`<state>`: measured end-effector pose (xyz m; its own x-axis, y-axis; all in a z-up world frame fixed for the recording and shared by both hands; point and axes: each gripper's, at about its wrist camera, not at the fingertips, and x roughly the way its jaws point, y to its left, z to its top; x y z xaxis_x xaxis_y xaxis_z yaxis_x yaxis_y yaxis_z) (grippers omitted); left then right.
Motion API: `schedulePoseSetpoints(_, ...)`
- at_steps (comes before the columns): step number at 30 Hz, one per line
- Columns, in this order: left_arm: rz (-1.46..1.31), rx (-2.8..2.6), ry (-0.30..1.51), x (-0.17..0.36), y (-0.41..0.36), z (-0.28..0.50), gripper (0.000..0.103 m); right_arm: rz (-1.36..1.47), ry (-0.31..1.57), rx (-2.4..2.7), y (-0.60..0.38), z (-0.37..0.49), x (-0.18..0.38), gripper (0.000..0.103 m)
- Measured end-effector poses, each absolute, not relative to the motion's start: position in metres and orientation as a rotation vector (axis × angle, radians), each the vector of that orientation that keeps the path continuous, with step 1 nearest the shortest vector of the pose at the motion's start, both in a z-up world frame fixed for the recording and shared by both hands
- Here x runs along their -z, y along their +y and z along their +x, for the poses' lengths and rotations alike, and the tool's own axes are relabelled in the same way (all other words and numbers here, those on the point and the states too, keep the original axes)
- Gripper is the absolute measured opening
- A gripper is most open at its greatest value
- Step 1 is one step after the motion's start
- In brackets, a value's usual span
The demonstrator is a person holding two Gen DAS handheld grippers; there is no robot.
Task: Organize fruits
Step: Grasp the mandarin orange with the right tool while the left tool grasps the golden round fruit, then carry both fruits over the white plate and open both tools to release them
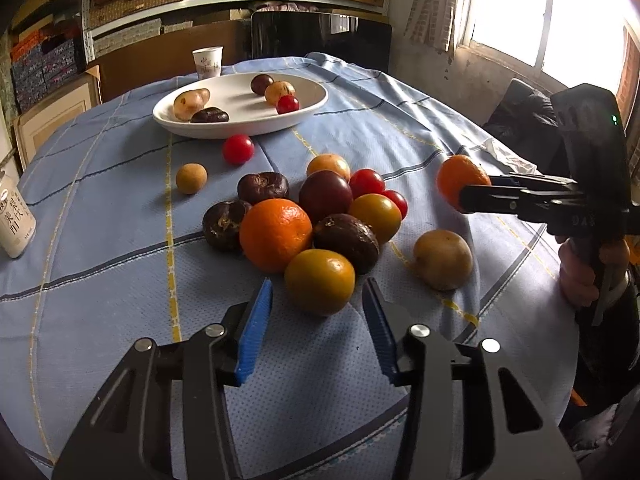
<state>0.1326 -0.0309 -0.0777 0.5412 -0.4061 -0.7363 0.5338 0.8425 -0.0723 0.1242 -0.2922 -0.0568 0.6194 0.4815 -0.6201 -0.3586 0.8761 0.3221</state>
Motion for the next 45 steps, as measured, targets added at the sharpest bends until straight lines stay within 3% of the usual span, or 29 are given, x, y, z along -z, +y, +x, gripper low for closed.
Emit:
schedulePoseSetpoints(20,0.210,0.584,0.882,0.082,-0.041,0.142,0.038,0.164,0.769,-0.470,-0.291,0.123,0.058,0.048)
schedulePoseSetpoints(29,0.048,0.645,0.883,0.059,-0.015,0.151,0.037,0.104,0.794,-0.469,-0.281,0.125,0.046,0.048)
schedulePoseSetpoints(37,0.022,0.494,0.841,0.011,-0.007,0.244,0.037,0.173,0.735,-0.422,-0.268,0.211,-0.004,0.048)
schedulePoseSetpoints(45,-0.027,0.368,0.890,0.024,-0.020,0.353,0.037,0.196,0.805,-0.362,-0.241,0.316,0.035,0.048)
